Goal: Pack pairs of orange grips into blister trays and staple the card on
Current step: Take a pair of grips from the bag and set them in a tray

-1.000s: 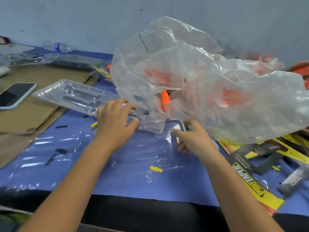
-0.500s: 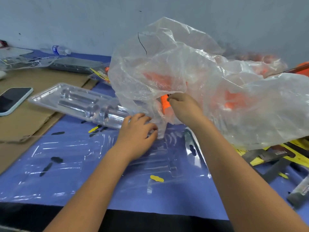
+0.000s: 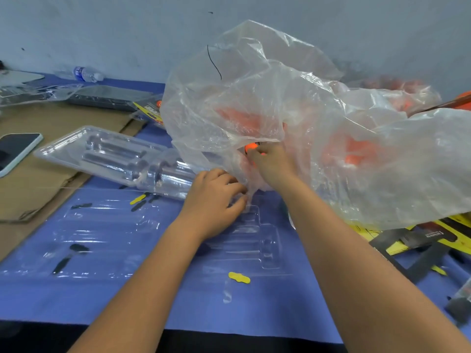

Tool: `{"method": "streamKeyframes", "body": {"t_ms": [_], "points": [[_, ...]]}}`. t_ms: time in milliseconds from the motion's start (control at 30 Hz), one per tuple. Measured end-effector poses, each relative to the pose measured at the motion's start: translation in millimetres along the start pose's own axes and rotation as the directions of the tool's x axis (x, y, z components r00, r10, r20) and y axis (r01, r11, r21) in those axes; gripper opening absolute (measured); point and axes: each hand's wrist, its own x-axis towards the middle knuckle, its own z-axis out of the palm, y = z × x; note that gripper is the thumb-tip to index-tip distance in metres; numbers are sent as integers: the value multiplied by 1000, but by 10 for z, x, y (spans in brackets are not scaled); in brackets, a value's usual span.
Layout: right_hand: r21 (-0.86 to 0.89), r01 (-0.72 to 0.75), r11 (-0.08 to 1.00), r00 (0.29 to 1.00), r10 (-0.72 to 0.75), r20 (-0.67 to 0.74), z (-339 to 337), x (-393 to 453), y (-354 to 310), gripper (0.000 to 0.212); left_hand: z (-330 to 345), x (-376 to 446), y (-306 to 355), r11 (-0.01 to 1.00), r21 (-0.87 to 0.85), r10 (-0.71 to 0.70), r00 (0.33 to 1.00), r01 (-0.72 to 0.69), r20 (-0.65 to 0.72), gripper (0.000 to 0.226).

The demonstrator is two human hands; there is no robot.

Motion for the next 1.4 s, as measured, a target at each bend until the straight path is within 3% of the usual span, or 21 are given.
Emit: {"method": "streamKeyframes", "body": {"t_ms": [133,300,433,500,533,567,633,667,767,900,1133,1267,1400], "points": [[116,106,988,929,-56,-366,-190,-160,67,3,-3,31,-38,1000,18,0,1000,0,-20,48],[290,312,905,718,-25,-695,-366,-633,67,9,23,136,-51,998,-30,-65,994,63,-92,39],[513,338,789,698,155,-699,-432,-942,79,17,-1,157,6,997,-43,-78,960,69,-267,25],[625,315,714,737,230,-635,-434,-1037,95,21,-34,133,86,954,-273,-205,933,123,-296,28],[672,297,678,766,251,-592,-429,-1076,90,21,-66,115,136,862,-477,-318,917,173,-241,32],[718,275,640,797,266,-543,-419,-1104,78,21,-113,98,192,694,-688,-411,901,211,-138,35],[800,228,556,853,282,-439,-395,-1133,38,18,-204,68,256,341,-918,-435,900,205,40,39],[832,203,516,880,276,-386,-380,-1142,12,17,-241,52,273,218,-958,-401,912,186,86,39],[865,133,484,954,174,-244,-321,-1175,-69,12,-318,20,340,32,-990,-347,931,134,115,47],[760,140,634,988,-41,-147,-250,-1233,-101,23,-376,48,398,-137,-990,-470,882,-18,49,30],[584,128,801,992,-113,-61,-206,-1271,-75,32,-477,-42,314,-62,-992,-511,857,-107,-61,16],[460,235,857,968,-162,-193,-198,-1276,-77,41,-511,-78,314,212,-966,-464,854,-150,-235,24],[219,544,810,809,-438,-393,-233,-1287,-133,68,-544,-111,370,371,-921,-411,868,-119,-278,39]]}}
